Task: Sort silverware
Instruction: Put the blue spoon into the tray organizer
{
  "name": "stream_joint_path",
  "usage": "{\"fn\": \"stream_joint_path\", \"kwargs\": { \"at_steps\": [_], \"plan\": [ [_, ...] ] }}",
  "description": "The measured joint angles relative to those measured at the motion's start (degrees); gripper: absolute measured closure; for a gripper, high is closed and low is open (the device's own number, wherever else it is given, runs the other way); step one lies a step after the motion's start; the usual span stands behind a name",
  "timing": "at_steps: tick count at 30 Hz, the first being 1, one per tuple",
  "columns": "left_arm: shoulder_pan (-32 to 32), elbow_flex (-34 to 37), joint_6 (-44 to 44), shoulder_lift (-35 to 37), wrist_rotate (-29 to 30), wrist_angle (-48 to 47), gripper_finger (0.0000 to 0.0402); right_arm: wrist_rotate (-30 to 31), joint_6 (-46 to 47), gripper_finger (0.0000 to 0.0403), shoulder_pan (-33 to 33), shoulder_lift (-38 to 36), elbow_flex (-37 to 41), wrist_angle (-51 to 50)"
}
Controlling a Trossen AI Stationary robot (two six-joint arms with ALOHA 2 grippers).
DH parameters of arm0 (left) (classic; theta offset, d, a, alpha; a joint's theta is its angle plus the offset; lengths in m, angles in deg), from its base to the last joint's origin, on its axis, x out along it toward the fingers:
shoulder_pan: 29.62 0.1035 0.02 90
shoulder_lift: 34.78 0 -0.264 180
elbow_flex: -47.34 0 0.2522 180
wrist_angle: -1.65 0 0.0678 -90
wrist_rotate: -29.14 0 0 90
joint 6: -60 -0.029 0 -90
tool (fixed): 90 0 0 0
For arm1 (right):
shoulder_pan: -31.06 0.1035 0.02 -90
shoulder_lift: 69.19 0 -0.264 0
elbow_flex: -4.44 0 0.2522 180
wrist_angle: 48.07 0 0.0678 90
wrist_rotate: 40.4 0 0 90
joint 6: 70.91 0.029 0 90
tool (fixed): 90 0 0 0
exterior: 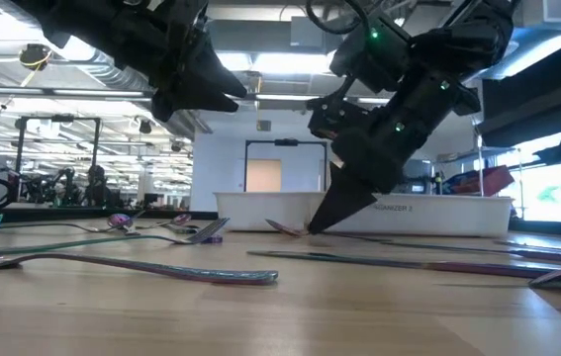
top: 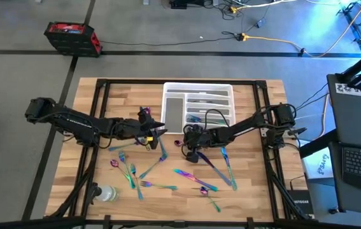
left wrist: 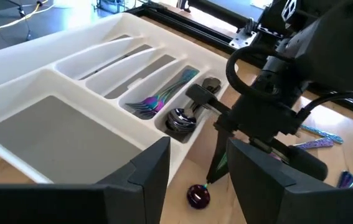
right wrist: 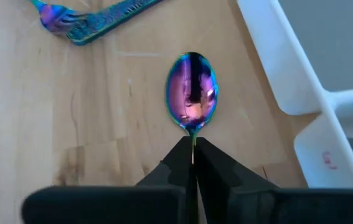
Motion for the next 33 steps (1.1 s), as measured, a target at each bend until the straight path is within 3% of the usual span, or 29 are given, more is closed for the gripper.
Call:
{"fn": "stream_joint_path", "kwargs": {
  "at_steps": [7, 17, 24, 33],
  "plan": [
    [0.0, 0.0, 0.0, 0.0, 0.0, 0.0, 0.0256, -1.8, -0.4, 0.04, -0.1, 0.0, -1.1, -2.0],
    [0.0, 0.0, 0.0, 0.0, 0.0, 0.0, 0.0256, -2.0, -0.7, 0.035, -0.1, 0.1, -1.2, -6.1],
    [0.0, 0.0, 0.0, 0.0, 0.0, 0.0, 0.0256, -3.1, -1.0, 0.0396, -0.1, 0.1, -1.2, -6.7],
    [0.0, 0.0, 0.1, 0.0, 0.0, 0.1, 0.0256, -4.1, 0.0, 0.04, 0.0, -0.4, -1.8, -8.5]
  ]
}}
